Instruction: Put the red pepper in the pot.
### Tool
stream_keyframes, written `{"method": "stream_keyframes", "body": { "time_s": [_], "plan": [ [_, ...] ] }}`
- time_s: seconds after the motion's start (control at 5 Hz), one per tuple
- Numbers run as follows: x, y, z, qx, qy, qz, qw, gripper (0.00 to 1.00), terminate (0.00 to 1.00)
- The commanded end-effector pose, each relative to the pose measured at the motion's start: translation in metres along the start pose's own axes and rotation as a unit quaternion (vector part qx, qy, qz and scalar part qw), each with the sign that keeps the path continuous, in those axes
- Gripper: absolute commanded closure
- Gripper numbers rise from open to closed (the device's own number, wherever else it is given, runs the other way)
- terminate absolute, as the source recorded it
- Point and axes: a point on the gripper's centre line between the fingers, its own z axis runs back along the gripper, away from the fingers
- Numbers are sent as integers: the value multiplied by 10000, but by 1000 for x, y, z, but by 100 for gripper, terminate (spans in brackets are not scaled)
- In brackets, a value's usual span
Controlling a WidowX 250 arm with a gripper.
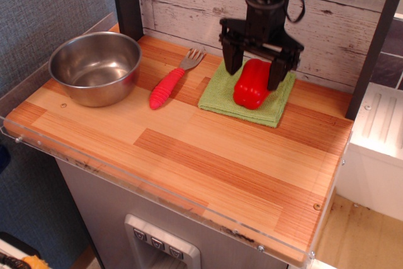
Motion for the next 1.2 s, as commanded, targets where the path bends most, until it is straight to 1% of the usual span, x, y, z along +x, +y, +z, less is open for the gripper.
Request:
{"method": "stream_keyframes", "body": {
  "time_s": [0.0, 0.2, 0.4, 0.6, 0.8, 1.0],
  "plan": [
    [-6, -6, -5, 60, 79, -124, 9999, 0, 0],
    [-5, -6, 2, 28, -47, -71, 10000, 100, 0],
    [-3, 10, 42, -116, -500, 45, 9987, 100, 0],
    [-30, 56, 92, -144, -990, 459, 9939, 100, 0],
    [-62, 100, 104, 13, -879, 937, 9917, 100, 0],
    [-82, 144, 83, 288, -445, 1274, 9904, 100, 0]
  ]
}}
